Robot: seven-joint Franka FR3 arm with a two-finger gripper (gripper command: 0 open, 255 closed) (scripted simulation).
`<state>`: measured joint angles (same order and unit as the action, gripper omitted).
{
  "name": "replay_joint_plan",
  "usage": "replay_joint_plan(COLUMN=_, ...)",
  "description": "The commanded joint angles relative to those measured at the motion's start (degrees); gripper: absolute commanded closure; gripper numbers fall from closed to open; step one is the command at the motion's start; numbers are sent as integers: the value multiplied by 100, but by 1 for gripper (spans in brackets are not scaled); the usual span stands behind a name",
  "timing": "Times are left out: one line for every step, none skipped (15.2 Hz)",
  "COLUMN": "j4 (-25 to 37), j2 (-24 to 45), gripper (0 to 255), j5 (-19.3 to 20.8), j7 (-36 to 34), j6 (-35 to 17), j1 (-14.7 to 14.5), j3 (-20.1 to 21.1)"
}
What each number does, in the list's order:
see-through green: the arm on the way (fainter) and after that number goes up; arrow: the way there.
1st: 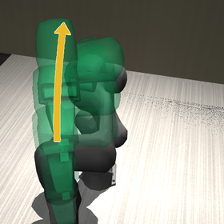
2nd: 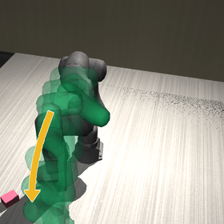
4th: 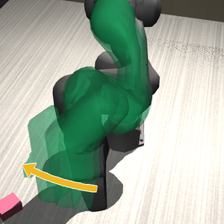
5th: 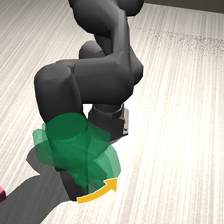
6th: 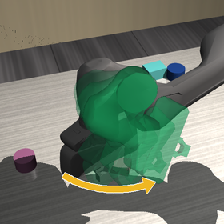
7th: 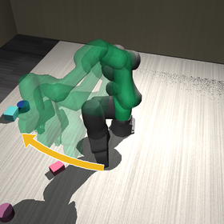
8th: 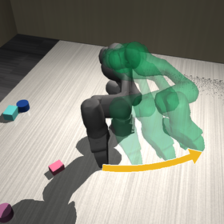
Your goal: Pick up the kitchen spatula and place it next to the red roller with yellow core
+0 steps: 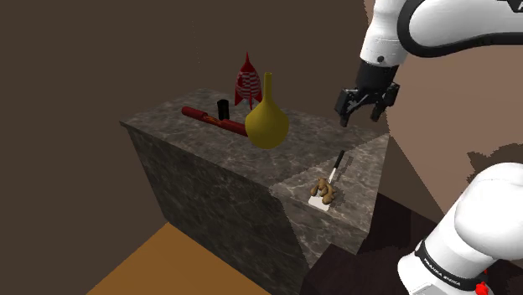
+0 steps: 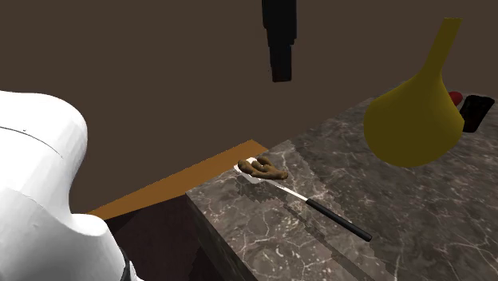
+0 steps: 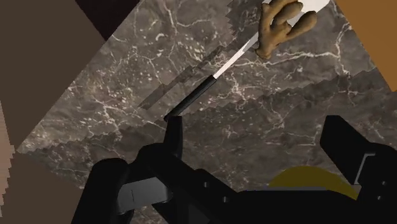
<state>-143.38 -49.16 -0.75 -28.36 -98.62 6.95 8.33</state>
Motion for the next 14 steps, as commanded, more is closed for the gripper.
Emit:
replay_joint_plan(j4=-379, j2=-25, gripper=0, j5=-105, j7=-674, j6=-404, j1=187, j3=240)
replay_joint_plan(j4=-549, j2=-8, gripper=0, j5=-159, j7=-994, j6=-607, j1=277, j3=367)
replay_joint_plan(j4=-710, j2=23, gripper=0, j5=-212, j7=-1317, j6=-813, j1=365, j3=497)
replay_joint_plan(j4=-861, j2=68, gripper=0, j5=-268, j7=-1641, j6=-1022, j1=457, j3=632)
replay_joint_plan(j4=-1001, j2=129, gripper=0, j5=-323, j7=-1967, j6=-1234, j1=549, j3=771)
replay_joint_plan(j4=-1132, j2=204, gripper=0, j5=-378, j7=-2295, j6=-1449, j1=645, j3=915)
replay_joint_plan(j4=-1251, j2=295, gripper=0, j5=-430, j7=-2626, j6=-1668, j1=742, j3=1061)
replay_joint_plan(j4=-1360, j2=403, gripper=0, j5=-479, j7=-2961, j6=-1891, j1=843, j3=1212)
replay_joint_plan(j4=-1458, j2=526, gripper=0, j5=-526, j7=-3298, j6=-2117, j1=952, j3=1368)
replay_joint_plan(j4=-1545, j2=665, gripper=0, j5=-568, j7=-3638, j6=-2346, j1=1068, j3=1529)
replay_joint_plan(j4=-1620, j2=819, gripper=0, j5=-605, j7=-3982, j6=-2579, j1=1193, j3=1697)
replay_joint_plan(j4=-1685, j2=989, gripper=0, j5=-632, j7=-4332, j6=-2814, j1=1328, j3=1869)
replay_joint_plan(j4=-1721, j2=1107, gripper=0, j5=-644, j7=-4563, j6=-2969, j1=1423, j3=1985)
replay_joint_plan(j4=-1765, j2=1167, gripper=0, j5=-640, j7=-4571, j6=-3072, j1=1442, j3=2007)
